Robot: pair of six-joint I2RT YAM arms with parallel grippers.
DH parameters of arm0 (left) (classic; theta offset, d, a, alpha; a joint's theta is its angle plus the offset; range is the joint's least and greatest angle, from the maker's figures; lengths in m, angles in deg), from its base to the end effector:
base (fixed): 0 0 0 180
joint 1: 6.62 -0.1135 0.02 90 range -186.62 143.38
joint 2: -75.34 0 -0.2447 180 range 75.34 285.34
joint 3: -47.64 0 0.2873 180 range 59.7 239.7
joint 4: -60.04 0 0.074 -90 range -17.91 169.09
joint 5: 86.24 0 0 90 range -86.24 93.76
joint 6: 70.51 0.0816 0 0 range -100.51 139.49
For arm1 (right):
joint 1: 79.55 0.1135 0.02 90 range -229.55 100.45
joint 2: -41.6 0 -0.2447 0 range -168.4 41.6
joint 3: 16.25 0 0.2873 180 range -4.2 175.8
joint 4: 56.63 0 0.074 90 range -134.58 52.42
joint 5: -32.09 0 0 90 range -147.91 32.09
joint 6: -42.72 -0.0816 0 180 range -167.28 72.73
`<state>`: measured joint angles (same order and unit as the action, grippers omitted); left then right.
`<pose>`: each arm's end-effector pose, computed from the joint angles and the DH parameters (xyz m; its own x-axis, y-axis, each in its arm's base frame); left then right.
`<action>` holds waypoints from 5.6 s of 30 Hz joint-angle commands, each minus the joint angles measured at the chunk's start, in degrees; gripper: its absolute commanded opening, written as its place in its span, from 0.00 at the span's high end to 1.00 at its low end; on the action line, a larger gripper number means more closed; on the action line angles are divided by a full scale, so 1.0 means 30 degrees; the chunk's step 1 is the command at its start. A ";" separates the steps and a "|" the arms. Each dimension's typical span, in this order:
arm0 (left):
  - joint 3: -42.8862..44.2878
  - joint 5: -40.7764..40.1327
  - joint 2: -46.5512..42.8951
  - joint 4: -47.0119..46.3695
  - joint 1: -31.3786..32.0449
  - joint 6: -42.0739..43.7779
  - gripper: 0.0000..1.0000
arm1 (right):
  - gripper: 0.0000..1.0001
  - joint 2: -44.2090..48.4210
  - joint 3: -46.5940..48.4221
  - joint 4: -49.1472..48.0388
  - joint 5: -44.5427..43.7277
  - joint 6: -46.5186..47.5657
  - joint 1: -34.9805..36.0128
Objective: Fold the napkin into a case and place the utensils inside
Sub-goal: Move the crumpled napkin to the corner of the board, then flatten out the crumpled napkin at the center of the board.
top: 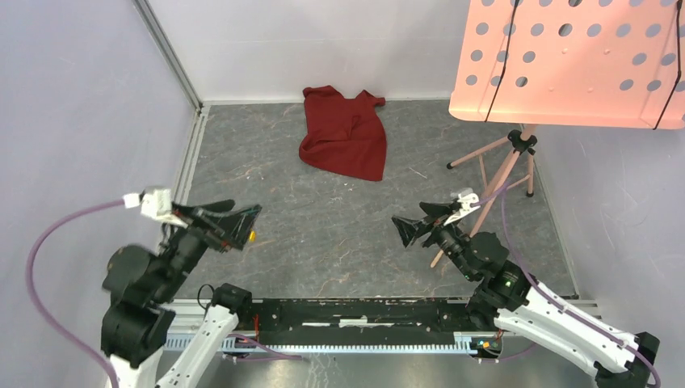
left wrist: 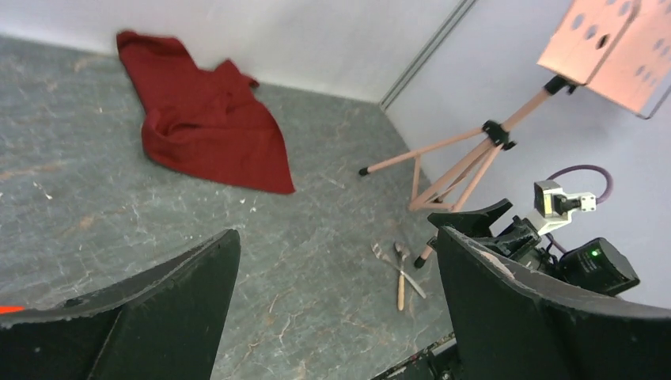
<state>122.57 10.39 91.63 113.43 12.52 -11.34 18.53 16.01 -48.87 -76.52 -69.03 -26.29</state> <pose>0.0810 -0.0381 0.4417 -0.1483 -0.4874 -0.8605 0.4172 0.7581 -0.5013 0.1583 0.1685 0.2590 -0.1968 0.3234 -0.9256 -0.5337 0.7566 0.3778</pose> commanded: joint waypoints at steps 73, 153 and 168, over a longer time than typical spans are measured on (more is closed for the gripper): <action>-0.1006 0.0148 1.6044 -1.2384 0.0005 0.5736 0.00 | 0.51 -2.0176 -0.1067 -0.6132 0.8752 -0.1432 -0.2418; 1.2787 -0.5704 3.6631 -0.1556 -0.1427 0.6065 0.27 | 0.52 -1.7777 0.7218 0.8844 -0.0342 -1.0447 -0.2044; 1.2067 -0.7186 3.6961 -0.1316 -0.0658 0.5971 0.34 | 0.51 -2.2205 1.1120 1.5496 -0.1041 -1.6107 -0.0559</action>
<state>159.27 -7.90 202.27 109.15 9.87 4.20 -46.38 46.11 -8.24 -78.05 -112.27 -28.98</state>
